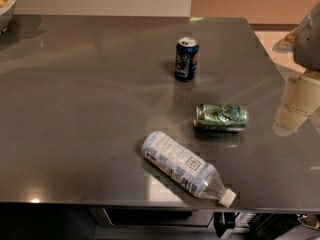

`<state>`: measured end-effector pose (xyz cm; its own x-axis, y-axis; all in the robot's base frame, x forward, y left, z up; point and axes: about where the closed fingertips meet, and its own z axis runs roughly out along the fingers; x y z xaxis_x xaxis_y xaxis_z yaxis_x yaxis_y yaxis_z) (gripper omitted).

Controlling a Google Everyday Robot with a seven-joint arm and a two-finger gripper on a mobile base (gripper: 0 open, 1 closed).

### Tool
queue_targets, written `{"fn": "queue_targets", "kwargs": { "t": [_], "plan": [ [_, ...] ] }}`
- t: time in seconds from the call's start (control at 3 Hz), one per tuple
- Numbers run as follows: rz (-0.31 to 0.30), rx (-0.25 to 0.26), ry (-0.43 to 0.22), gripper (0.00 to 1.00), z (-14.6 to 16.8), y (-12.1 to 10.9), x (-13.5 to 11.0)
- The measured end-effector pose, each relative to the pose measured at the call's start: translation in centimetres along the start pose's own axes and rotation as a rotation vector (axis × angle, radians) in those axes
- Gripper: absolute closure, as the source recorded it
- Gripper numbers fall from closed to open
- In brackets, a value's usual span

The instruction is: Pick blue plastic bottle

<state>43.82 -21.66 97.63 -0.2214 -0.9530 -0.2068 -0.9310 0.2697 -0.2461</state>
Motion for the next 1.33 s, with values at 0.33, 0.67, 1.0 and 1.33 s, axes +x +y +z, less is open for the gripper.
{"fn": "queue_targets", "kwargs": {
  "t": [0.33,0.67,1.0,1.33],
  "plan": [
    [0.0,0.0,0.0,0.0,0.0,0.0,0.0],
    [-0.003,-0.043,0.008,0.0,0.7,1.3,-1.2],
    [0.004,-0.091,0.015,0.0,1.5,3.9,-3.4],
    [0.02,-0.126,0.022,0.0,2.2,6.9,-6.1]
  ]
}}
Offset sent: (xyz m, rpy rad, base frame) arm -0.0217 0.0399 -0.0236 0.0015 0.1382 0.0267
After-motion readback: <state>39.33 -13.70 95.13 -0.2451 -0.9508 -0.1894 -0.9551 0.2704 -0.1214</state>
